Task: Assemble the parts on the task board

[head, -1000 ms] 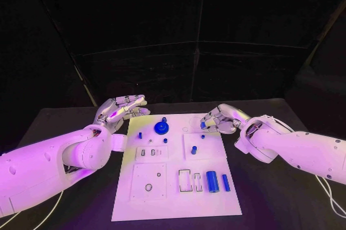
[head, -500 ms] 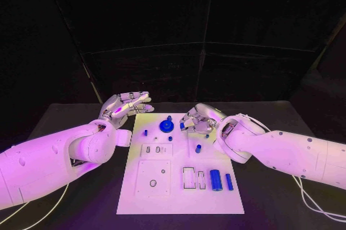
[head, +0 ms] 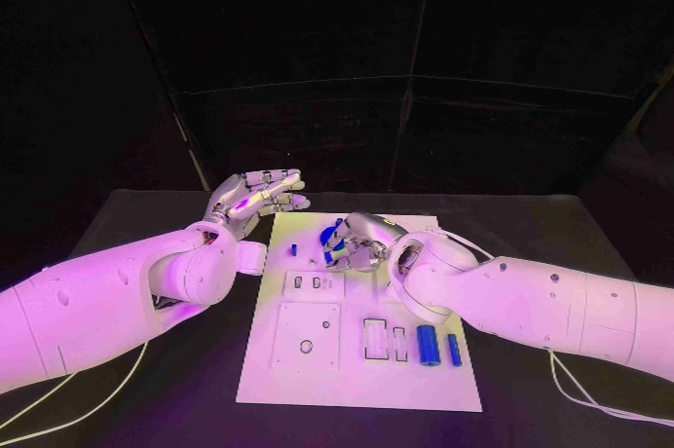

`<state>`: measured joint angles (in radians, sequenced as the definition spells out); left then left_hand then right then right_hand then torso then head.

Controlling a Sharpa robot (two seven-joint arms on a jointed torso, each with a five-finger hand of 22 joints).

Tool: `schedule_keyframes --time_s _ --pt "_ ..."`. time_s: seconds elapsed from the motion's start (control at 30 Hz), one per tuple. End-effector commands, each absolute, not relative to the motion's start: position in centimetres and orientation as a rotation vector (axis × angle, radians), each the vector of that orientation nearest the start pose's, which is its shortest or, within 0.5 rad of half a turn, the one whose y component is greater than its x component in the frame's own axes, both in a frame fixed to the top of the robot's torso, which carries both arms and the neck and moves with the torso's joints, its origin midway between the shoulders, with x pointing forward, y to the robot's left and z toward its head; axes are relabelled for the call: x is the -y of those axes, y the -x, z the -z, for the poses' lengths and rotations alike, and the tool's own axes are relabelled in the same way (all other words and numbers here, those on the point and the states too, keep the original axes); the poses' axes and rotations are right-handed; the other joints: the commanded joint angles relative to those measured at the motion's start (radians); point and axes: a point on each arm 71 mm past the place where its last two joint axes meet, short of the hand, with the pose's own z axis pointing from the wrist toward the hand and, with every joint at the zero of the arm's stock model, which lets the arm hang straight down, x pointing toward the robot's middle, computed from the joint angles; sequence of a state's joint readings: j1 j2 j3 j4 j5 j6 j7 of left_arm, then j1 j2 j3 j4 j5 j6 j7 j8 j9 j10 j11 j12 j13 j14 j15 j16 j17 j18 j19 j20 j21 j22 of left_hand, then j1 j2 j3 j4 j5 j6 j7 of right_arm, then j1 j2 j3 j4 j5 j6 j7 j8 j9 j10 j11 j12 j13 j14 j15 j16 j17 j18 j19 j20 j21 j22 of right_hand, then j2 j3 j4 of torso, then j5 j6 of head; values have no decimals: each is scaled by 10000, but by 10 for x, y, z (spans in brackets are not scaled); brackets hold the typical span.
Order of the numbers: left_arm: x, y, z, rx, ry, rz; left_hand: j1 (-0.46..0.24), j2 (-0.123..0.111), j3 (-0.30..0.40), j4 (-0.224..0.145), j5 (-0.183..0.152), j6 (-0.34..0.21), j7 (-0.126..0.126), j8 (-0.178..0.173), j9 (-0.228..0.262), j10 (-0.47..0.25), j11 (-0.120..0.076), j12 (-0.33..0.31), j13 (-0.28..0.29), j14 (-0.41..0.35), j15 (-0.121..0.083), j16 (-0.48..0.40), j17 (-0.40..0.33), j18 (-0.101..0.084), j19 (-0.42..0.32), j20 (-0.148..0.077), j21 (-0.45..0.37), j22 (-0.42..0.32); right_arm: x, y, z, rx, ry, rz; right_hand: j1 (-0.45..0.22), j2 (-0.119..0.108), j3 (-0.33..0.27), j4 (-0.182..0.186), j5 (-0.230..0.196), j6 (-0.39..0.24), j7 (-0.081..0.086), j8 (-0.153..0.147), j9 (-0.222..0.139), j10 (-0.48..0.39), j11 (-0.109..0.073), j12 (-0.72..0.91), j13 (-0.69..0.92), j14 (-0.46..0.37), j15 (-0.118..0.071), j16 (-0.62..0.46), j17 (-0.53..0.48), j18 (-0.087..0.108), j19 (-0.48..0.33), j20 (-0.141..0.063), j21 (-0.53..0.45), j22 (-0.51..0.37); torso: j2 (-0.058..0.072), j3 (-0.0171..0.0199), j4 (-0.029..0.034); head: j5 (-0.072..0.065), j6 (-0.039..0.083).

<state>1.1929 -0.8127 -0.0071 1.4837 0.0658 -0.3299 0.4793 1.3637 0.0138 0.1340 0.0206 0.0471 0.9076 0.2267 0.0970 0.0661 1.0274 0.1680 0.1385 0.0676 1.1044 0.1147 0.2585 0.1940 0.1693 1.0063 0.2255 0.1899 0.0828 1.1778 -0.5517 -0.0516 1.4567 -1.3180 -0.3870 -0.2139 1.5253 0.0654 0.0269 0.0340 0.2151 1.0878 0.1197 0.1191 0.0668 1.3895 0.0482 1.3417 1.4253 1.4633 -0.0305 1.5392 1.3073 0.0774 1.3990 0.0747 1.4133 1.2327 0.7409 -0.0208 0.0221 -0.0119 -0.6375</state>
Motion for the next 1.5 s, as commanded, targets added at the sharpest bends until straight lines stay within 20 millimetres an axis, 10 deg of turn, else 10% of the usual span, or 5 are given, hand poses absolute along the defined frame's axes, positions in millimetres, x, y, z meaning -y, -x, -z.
schedule_keyframes --time_s 0.03,1.5 --pt "-208 -502 166 -12697 11375 16041 2 26 -25 -58 43 49 29 -45 -10 25 21 -69 -15 -33 7 -8 8 126 47 -8 -65 -14 69 -476 201 -17387 901 -8074 48 149 66 -8 22 90 -4 39 25 98 -132 -60 -865 925 -50 -10 1949 -78 -20 -18 -17 -11 16 33 -25 20 -29" --pt "-207 -504 167 -12737 11367 16106 6 39 -11 -77 42 66 26 -40 -6 45 15 -65 -11 -23 2 -3 14 129 60 -9 -71 -17 66 -455 219 -17414 1080 -7716 -405 -229 444 -102 339 108 -12 32 23 166 -140 3 -789 924 -56 -23 1938 -92 24 -19 9 65 12 32 -24 116 -180"
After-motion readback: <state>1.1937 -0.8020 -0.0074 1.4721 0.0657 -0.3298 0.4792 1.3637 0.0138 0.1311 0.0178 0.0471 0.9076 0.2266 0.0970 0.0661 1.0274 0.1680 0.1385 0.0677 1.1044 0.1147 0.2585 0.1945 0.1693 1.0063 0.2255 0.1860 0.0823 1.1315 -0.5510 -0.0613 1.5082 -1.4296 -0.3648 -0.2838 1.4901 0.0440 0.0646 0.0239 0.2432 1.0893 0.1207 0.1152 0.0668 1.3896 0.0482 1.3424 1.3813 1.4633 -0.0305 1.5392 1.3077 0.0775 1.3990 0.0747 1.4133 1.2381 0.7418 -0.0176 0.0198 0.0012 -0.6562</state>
